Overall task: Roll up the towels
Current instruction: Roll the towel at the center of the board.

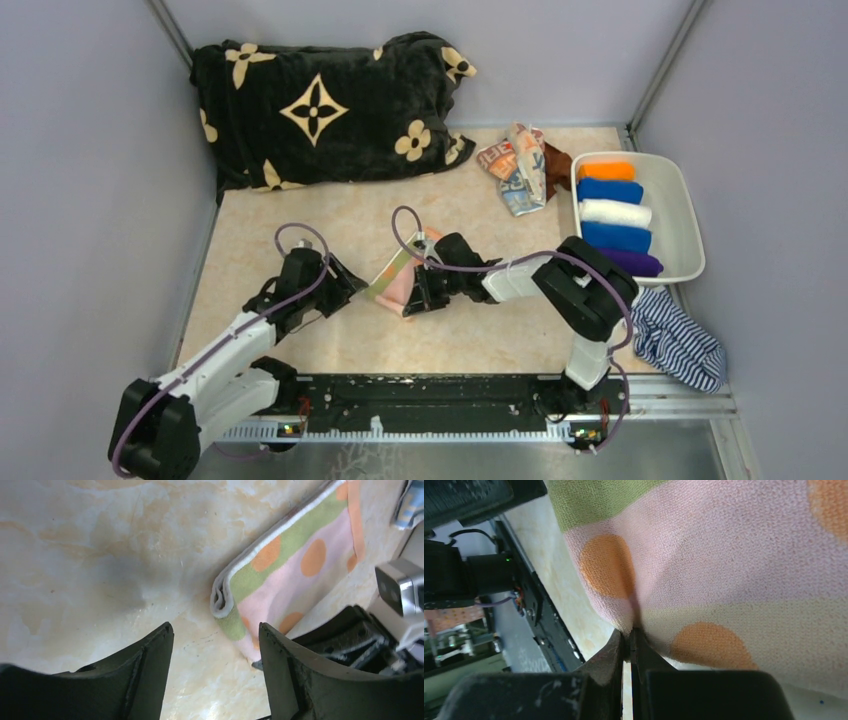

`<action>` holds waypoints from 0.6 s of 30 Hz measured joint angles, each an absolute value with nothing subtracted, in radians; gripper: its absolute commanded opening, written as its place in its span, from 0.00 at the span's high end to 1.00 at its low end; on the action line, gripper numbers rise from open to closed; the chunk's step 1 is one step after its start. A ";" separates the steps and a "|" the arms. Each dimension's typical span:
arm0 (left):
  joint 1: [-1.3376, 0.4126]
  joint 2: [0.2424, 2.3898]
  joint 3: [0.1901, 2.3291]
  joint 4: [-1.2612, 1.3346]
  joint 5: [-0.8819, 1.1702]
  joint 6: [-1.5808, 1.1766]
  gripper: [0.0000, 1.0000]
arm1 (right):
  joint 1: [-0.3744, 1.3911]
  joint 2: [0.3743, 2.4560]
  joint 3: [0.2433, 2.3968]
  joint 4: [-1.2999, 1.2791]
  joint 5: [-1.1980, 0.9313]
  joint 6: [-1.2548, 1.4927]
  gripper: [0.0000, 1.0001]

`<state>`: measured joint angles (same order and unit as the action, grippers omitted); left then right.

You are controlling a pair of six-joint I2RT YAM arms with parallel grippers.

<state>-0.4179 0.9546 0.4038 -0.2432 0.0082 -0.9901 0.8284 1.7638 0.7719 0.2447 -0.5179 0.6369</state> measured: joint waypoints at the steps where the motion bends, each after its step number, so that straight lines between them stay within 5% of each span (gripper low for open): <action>1: -0.418 0.928 0.392 -0.243 0.016 -0.978 0.30 | 0.818 1.776 0.770 0.260 -0.543 0.655 1.00; 18: -0.418 0.966 0.270 -0.076 0.162 -0.911 0.44 | 0.733 1.913 0.752 0.450 -0.756 0.854 1.00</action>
<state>-0.4179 0.9665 0.2703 -0.0765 0.1616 -0.9108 0.7326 1.9129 0.7525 0.4503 -0.7559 0.8536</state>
